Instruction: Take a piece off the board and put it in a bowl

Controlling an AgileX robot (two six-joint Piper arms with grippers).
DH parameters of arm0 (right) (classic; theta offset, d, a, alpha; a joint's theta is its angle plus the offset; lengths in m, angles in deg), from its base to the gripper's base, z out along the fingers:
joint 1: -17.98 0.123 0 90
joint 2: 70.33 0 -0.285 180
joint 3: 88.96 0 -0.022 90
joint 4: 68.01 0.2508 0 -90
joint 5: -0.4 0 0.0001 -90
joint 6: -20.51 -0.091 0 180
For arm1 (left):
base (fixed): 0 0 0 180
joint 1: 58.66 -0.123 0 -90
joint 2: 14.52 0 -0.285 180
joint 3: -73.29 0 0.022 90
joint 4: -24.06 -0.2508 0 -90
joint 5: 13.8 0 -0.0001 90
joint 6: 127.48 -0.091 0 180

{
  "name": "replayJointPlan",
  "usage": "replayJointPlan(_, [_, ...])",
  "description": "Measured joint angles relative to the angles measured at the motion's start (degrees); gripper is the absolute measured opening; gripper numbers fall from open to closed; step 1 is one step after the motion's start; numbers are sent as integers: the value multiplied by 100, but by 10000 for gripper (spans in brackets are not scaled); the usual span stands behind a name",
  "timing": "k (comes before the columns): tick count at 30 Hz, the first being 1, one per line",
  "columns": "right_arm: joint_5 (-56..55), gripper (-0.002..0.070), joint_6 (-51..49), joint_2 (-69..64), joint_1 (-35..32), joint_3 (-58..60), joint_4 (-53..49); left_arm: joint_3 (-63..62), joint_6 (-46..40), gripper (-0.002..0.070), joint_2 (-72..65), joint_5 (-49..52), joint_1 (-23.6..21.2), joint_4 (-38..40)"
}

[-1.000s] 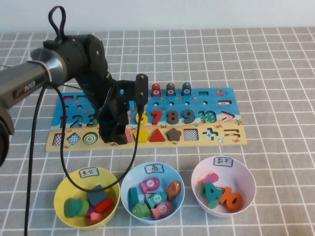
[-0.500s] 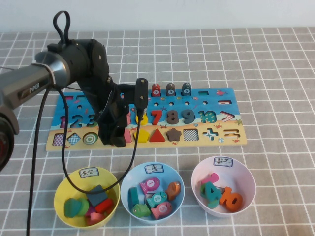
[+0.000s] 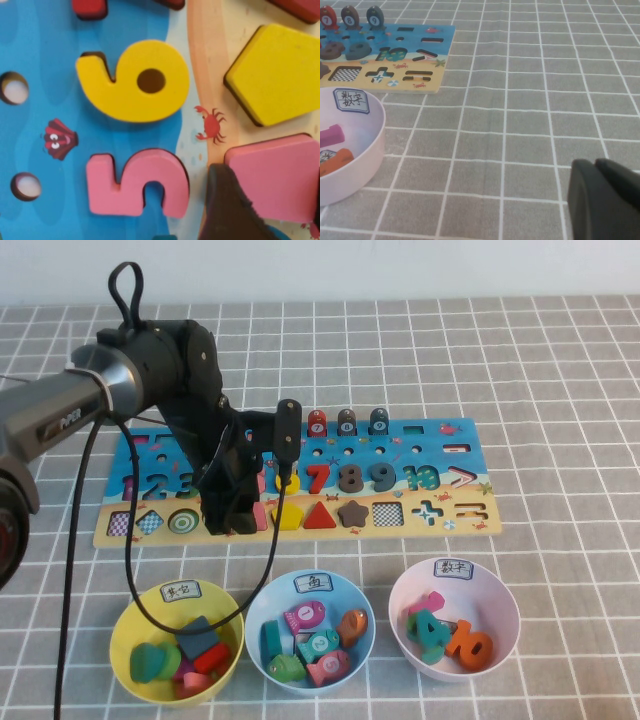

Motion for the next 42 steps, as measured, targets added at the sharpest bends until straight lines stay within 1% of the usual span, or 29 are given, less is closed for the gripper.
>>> replayJointPlan(11, [0,-18,0,0,0,0,0,-9,-113,286,0,10,0,0])
replayJointPlan(34, [0,-18,0,0,0,0,0,-102,-148,285,258,-4,0,-70])
replayJointPlan(37, [0,-18,0,0,0,0,0,-308,245,285,319,92,0,-70])
replayJointPlan(40, [0,-18,0,0,0,0,0,-541,1232,285,448,283,0,-70])
replayJointPlan(42, [0,-18,0,0,0,0,0,-703,2144,285,540,438,0,-70])
